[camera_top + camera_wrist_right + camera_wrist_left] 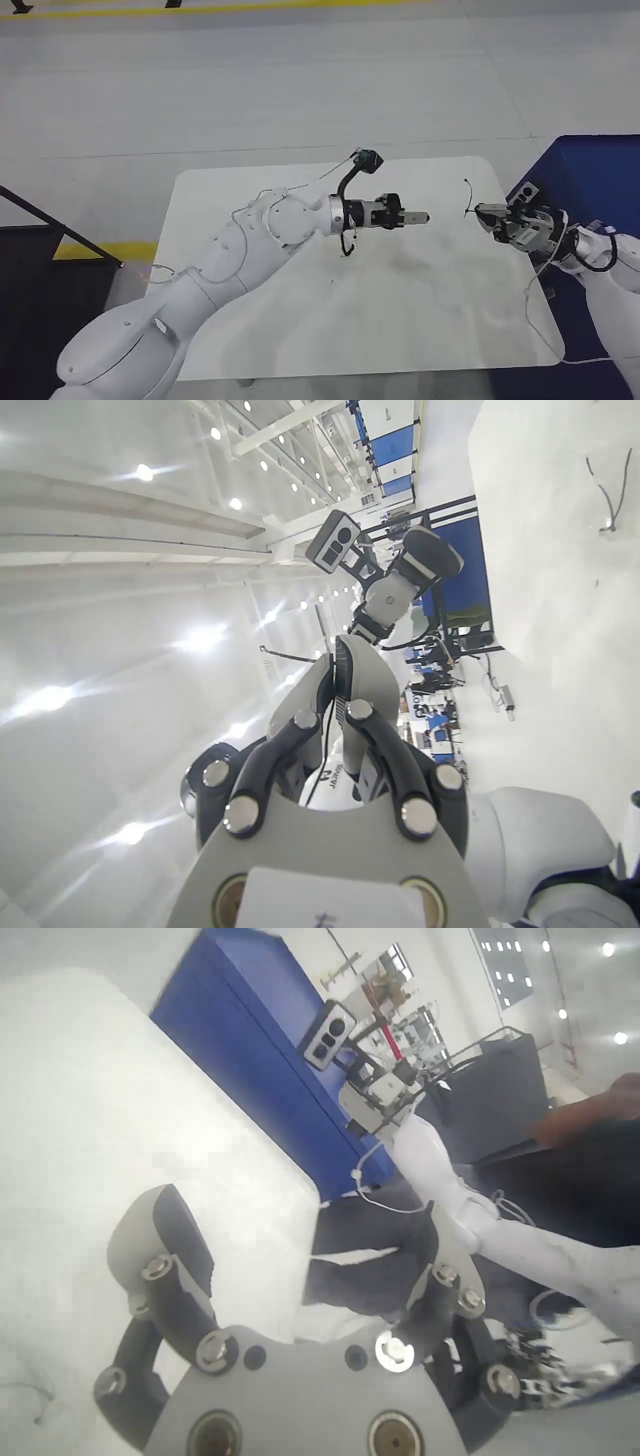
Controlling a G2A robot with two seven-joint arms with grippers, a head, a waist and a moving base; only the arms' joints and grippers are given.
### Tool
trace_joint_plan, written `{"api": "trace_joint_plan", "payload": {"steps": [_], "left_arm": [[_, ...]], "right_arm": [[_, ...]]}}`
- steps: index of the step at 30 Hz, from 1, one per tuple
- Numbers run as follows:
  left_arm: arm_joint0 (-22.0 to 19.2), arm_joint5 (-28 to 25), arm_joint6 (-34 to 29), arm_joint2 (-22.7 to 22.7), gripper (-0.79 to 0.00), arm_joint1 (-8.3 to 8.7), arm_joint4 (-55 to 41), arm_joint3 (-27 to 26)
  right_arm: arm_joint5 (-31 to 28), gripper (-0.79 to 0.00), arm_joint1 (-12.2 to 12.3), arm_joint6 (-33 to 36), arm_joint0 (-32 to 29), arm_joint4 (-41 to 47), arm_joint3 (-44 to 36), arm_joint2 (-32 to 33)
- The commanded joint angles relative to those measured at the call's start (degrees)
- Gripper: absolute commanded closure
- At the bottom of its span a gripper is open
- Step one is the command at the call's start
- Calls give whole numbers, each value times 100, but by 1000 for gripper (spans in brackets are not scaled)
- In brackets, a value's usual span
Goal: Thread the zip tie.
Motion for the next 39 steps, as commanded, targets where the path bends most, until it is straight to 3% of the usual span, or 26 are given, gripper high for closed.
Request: {"api": "trace_joint_plan", "payload": {"steps": [1, 18, 20, 22, 25, 29, 32, 39], "left_arm": [[105, -10, 383, -36, -785, 16, 313, -69], [105, -10, 383, -36, -785, 16, 313, -69], [88, 343, 1054, -127, -785, 13, 967, -198], [125, 1049, 2214, -15, -785, -18, 2511, -451], [385, 1899, 3712, 104, -785, -112, 3886, -610], [578, 2817, 4938, 394, -785, -314, 5425, -538], [695, 3157, 5379, 515, -785, -492, 5889, -379], [695, 3157, 5379, 515, -785, -492, 5889, -379]], "right_arm": [[85, 0, -6, -3, 41, 63, -11, -15], [85, 0, -6, -3, 41, 63, -11, -15], [161, 0, -24, -218, 35, 268, 26, 15], [687, 0, -46, -354, 92, 715, 133, -8], [1338, 0, -58, -497, 280, 1004, 364, -92], [2045, 0, -94, -511, 522, 1374, 787, -300], [2156, 0, -119, -620, 732, 1425, 1013, -454], [2156, 0, -119, -620, 732, 1425, 1013, -454]]}}
